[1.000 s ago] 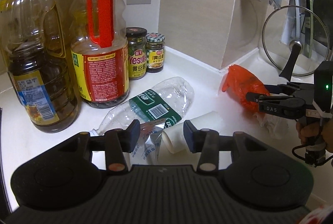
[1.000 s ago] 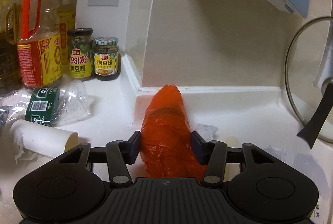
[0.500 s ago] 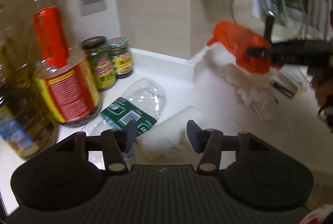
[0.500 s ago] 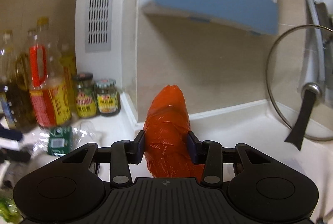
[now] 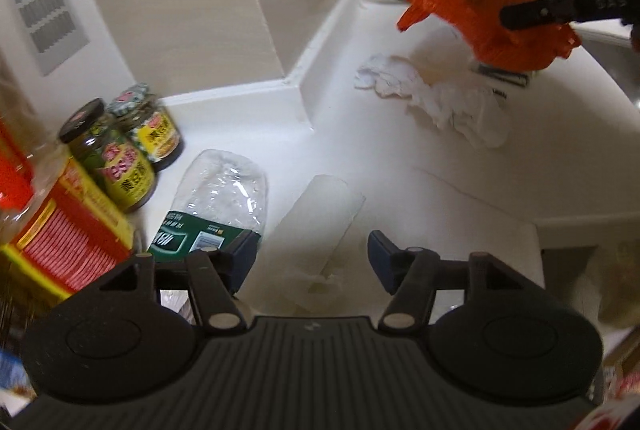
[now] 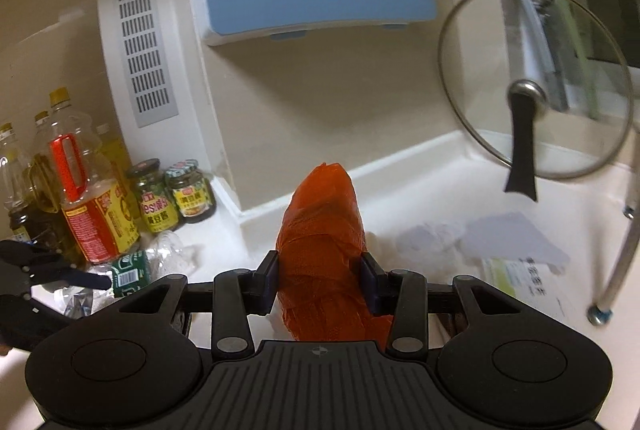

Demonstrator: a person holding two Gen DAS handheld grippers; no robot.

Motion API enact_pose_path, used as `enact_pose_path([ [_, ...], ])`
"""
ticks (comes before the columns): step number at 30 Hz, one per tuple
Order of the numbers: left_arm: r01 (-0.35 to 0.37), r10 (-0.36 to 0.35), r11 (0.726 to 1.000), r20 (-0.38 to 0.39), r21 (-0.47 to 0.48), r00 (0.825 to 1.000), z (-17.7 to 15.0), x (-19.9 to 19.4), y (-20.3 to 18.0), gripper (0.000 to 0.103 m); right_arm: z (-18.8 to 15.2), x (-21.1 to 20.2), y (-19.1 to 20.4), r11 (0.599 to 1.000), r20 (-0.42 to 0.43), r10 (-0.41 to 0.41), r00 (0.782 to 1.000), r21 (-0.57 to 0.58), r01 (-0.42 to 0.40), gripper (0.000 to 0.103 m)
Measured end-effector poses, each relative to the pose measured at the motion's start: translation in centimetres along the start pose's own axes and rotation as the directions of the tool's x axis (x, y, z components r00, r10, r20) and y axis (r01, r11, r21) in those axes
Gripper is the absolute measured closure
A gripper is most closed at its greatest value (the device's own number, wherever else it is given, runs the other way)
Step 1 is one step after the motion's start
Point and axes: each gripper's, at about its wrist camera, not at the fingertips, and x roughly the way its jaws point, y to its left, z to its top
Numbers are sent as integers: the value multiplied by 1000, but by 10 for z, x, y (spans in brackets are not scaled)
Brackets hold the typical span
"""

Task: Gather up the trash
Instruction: 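Lift the red bag with the right tool while the left tool nears the white paper roll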

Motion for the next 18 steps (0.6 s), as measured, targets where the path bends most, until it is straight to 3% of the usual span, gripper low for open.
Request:
enact_pose_path([
  [7,45,-45,999,-86,-2,995,6,30,12,44,-4,-16,-11,998,8,-47,999,34,47,61],
  [13,53,-67,993,-139,-103,988,8,40,16,46,-6,-22,-14,996,9,-69,998,51,69,61],
  [18,110,-134,976,-119,-187,984,13,33,12,48,-8,-24,-14,995,2,-77,997,67,77,61],
])
